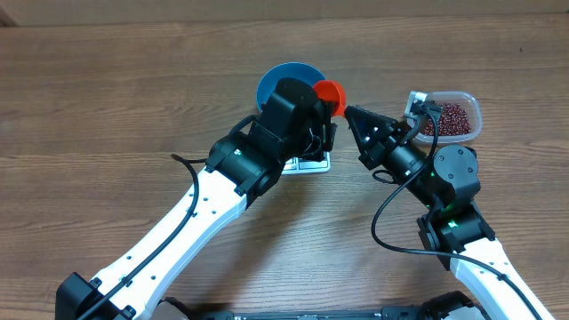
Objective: Scoop item into bowl and weigh 150g on scale
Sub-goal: 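Open the left gripper to release the cup rim to the right gripper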
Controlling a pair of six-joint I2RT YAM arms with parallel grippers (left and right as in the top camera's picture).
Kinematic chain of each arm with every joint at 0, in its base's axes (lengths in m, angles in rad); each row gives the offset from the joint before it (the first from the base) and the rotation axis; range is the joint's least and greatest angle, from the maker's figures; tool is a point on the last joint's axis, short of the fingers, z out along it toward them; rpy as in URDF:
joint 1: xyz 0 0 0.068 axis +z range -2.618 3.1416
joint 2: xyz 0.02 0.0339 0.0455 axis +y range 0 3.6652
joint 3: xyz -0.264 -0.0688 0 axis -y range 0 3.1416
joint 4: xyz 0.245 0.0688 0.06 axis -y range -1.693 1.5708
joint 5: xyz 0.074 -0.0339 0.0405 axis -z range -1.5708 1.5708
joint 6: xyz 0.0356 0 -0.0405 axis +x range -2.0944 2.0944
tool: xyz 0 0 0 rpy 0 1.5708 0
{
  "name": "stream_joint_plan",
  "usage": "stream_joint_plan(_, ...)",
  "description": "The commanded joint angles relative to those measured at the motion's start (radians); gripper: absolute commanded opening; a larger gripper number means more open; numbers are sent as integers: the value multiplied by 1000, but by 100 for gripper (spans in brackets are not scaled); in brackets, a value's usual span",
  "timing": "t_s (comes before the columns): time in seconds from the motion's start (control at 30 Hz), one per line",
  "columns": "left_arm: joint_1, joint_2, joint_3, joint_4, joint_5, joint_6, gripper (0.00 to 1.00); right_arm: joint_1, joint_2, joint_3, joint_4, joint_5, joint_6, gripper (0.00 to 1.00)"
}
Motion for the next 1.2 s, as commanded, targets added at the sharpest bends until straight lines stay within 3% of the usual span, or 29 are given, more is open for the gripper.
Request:
stream_joint_plan(0.0,-6,10,24,3,3,4,43,5,0,27,-6,-4,-5,4)
stream_joint_plan(0.5,-6,9,24,1,4,75,56,3,-1,27,-64,53,-28,4)
stream_joint_plan(0.87,1,-20,24,-108,31,99,65,-79,-1,27,-146,47,-31,4)
stream_joint_plan(0.93,8,-38,24,-149,31,166,83,-96,-5,27,-150,27,-31,4)
stream_joint_plan(0.97,10,-47,24,-172,30,204,97,-102,-6,27,-150,21,-31,4)
stream_joint_plan(1.17,23,-80,24,-253,29,372,100,-129,-41,27,-182,18,-32,4)
